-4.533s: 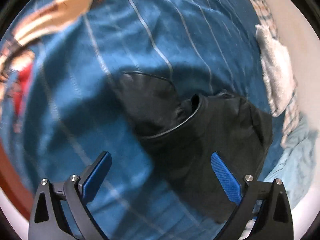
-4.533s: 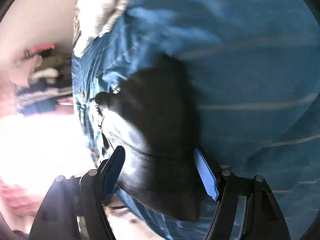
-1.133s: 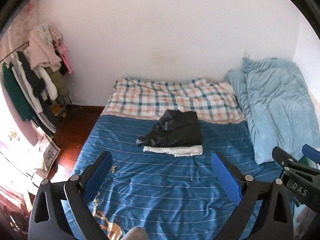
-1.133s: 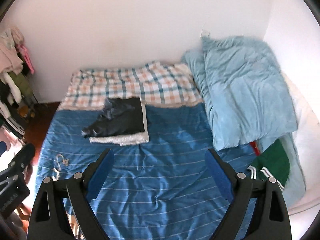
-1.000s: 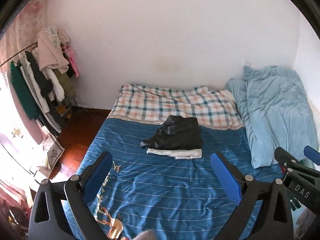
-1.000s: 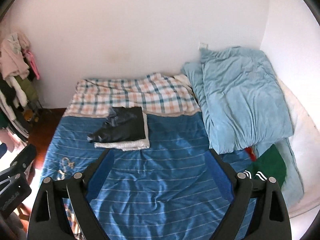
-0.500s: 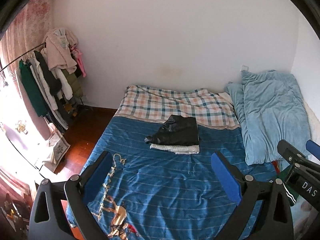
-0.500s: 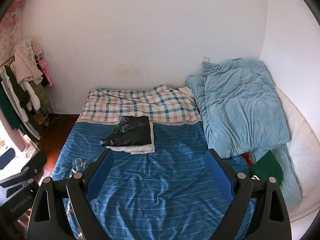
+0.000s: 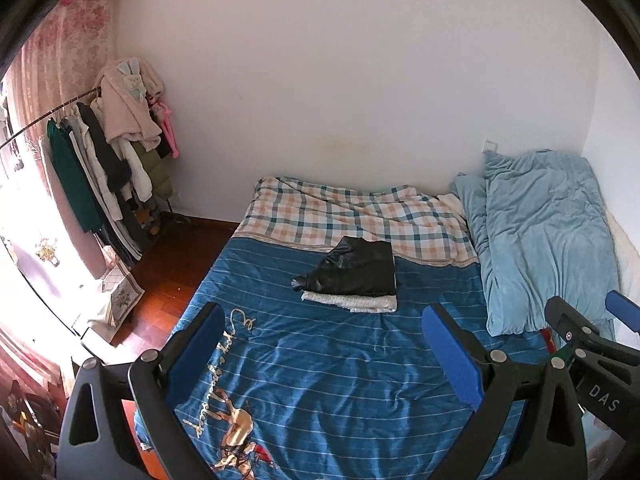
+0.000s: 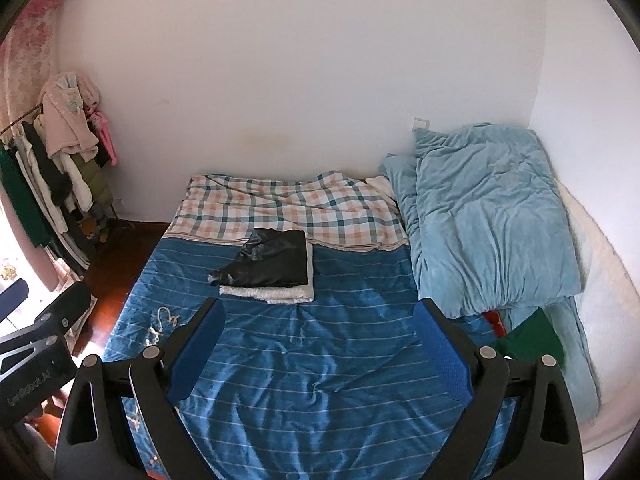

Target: Fold large clothes

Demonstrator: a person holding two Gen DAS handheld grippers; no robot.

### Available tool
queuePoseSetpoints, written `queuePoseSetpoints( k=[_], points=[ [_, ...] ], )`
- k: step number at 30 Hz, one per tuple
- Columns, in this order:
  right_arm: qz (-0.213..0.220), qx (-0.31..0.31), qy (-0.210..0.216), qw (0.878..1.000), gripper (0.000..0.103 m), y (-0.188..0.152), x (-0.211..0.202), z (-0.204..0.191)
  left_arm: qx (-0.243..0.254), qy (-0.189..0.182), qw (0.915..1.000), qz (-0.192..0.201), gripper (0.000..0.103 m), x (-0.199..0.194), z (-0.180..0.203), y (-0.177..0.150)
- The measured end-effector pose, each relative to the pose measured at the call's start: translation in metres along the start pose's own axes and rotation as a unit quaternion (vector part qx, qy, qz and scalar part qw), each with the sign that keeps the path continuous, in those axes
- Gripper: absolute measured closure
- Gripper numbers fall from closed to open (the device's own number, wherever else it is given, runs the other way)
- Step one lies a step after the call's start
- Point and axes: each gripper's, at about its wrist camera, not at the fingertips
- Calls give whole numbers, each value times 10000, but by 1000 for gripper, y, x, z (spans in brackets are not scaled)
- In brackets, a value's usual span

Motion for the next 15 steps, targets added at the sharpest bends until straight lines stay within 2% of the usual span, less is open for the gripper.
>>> queuePoseSetpoints(
  k=[15],
  points=[
    [11, -22, 72, 10000, 6, -4, -2, 0, 14, 37, 10000, 15, 2, -9, 3, -1]
  ],
)
Point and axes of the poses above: each gripper's, at about its wrist camera, not at the fingertips, and x roughly the way its jaws point, z to its right, y to its top, and after that the axes turned 12 degrees about -z, right-handed
